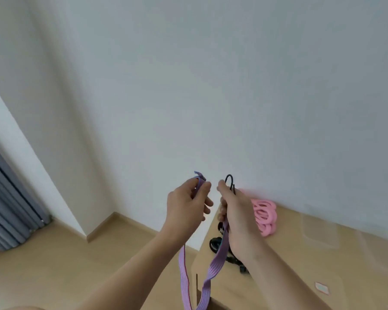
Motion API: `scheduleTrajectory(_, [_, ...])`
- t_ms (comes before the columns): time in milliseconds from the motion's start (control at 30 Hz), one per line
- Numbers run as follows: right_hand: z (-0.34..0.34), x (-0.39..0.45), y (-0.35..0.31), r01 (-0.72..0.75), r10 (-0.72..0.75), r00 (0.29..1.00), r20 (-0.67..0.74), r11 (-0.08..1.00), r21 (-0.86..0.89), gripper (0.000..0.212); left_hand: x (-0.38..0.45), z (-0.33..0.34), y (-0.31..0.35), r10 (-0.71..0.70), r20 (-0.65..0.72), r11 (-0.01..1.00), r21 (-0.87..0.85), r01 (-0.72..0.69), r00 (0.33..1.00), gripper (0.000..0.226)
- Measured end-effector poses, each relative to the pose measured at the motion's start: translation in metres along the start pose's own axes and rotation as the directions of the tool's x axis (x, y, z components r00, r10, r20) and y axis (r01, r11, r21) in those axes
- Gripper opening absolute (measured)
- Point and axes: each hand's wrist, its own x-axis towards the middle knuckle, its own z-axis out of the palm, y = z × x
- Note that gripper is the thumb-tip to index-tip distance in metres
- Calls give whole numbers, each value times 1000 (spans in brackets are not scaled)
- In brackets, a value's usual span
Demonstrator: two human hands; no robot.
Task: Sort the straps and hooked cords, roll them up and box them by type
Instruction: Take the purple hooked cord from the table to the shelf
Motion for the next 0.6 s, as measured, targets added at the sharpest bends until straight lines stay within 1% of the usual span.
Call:
scheduleTrajectory(33, [-3, -3, 0, -39, 37, 999, 37, 999, 31, 37, -2, 5, -5, 70, 69, 984, 158, -80, 995, 25])
scheduleTrajectory(67, [-8, -6, -1, -60, 56, 996, 69, 997, 53, 43, -4, 10, -11, 152, 143, 928, 320, -191, 978, 27])
scheduleTrajectory(100, [-12, -7, -1, -63, 58, 995, 87, 997, 48, 47, -6, 16, -18, 242, 215, 837, 447, -315, 946, 27])
scheduleTrajectory(133, [-17, -9, -2, -59, 56, 995, 80, 998, 30, 51, -8, 22, -25, 324, 285, 742, 516, -429, 902, 24])
scheduleTrajectory(167, [-23, -9, -2, -48, 48, 997, 52, 999, 5, 50, -10, 27, -30, 377, 348, 672, 535, -512, 858, 19])
scheduleTrajectory(200, [-29, -9, -2, -31, 31, 999, 10, 999, -10, 44, -12, 32, -34, 410, 399, 626, 531, -571, 820, 17])
scheduleTrajectory(267, [-39, -7, -3, -5, 4, 999, -52, 1000, -11, 25, -15, 41, -38, 459, 462, 576, 495, -650, 759, 20])
scheduleTrajectory(300, [-43, -6, -2, -10, 9, 998, -66, 1000, -13, 20, -17, 45, -39, 482, 478, 572, 463, -677, 734, 20])
scheduleTrajectory(367, [-50, -3, -2, -24, 23, 996, -81, 1000, -11, 18, -20, 52, -39, 498, 503, 580, 412, -702, 706, 21])
scheduleTrajectory(433, [-54, -4, -5, -12, 9, 995, -99, 1000, -26, 22, -22, 57, -39, 491, 518, 628, 347, -696, 701, 19])
scheduleTrajectory(467, [-55, -5, -7, 0, -2, 995, -99, 1000, -19, 25, -24, 59, -37, 497, 503, 664, 304, -683, 707, 18])
scheduleTrajectory(500, [-55, -6, -10, 14, -13, 995, -95, 1000, 3, 29, -26, 60, -35, 499, 469, 714, 255, -653, 729, 21])
scheduleTrajectory(533, [-55, -7, -13, 22, -19, 995, -96, 999, 35, 33, -29, 61, -33, 476, 417, 789, 187, -585, 775, 28])
scheduleTrajectory(567, [-54, -7, -17, 32, -25, 994, -106, 997, 68, 36, -32, 61, -30, 401, 373, 880, 96, -465, 836, 37])
scheduleTrajectory(600, [-54, -7, -21, 43, -31, 992, -119, 994, 97, 39, -34, 60, -30, 295, 373, 950, -20, -310, 880, 45])
